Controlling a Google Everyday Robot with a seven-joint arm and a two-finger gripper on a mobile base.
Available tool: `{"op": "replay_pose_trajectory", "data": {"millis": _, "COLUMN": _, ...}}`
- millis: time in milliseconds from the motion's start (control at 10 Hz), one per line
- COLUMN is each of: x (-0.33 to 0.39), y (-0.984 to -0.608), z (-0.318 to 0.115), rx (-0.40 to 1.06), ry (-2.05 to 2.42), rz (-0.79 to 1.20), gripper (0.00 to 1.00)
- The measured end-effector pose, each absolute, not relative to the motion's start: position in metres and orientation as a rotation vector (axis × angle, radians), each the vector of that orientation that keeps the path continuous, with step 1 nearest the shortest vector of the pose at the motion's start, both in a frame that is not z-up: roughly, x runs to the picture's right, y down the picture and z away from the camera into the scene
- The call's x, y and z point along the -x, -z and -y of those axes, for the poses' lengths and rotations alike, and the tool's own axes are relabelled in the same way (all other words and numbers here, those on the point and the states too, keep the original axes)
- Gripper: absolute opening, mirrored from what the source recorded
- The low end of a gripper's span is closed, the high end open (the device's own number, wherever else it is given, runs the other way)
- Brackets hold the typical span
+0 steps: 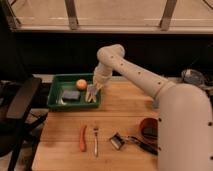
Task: Wipe tray with towel
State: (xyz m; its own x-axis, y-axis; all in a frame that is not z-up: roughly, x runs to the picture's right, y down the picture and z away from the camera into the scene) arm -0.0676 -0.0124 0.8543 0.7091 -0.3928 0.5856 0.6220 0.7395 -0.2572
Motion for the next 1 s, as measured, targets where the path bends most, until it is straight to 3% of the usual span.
{"op": "replay_pose_trajectory", "data": {"millis": 400, "x": 0.145, "y": -0.866, "z": 0.001, "rx": 0.479, "ry": 0.669, "rz": 0.705, "gripper": 0.00}}
{"op": "replay_pose_trajectory", "data": {"millis": 1000, "x": 0.148, "y": -0.872, "z": -0.012, "rx": 0.483, "ry": 0.693, "rz": 0.699, "gripper": 0.00}}
